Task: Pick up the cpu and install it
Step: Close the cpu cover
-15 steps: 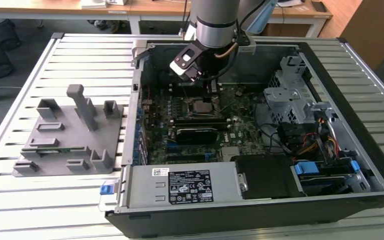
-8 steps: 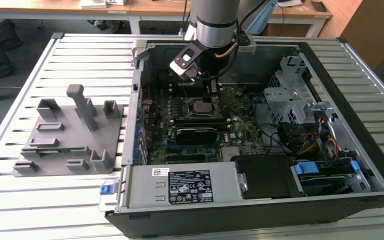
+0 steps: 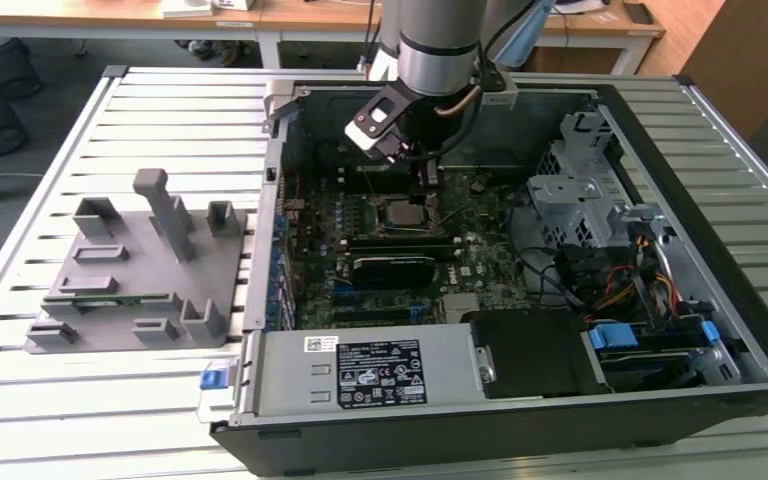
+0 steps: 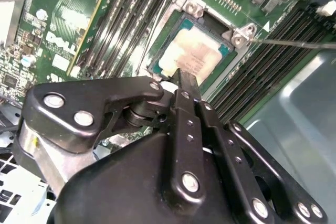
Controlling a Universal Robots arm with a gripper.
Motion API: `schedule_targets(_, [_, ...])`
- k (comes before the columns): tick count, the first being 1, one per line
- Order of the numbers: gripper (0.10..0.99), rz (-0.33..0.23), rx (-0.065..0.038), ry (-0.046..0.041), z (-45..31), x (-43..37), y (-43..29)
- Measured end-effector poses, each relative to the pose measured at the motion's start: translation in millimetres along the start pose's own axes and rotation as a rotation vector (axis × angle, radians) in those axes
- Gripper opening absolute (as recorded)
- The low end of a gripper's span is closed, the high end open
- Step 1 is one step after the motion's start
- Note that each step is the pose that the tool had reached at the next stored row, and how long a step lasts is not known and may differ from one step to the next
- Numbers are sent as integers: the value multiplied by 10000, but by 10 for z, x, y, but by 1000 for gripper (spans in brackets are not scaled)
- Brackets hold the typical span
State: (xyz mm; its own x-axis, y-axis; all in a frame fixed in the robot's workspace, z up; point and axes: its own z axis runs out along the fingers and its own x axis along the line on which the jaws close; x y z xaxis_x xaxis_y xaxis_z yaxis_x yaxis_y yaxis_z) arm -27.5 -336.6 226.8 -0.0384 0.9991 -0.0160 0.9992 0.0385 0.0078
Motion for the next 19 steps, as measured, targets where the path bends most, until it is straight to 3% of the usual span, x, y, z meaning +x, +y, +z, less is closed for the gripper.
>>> schedule_targets(3, [106, -1, 29, 1, 4, -3, 72])
schedule_targets(6, [106, -1, 33, -3, -6, -4, 94])
schedule_targets(13, [106, -1, 31, 1, -234, -8, 96])
schedule_targets(16, [106, -2, 34, 2, -254, -9, 108])
schedule_targets(19, [106, -1, 85, 4, -252, -13, 212])
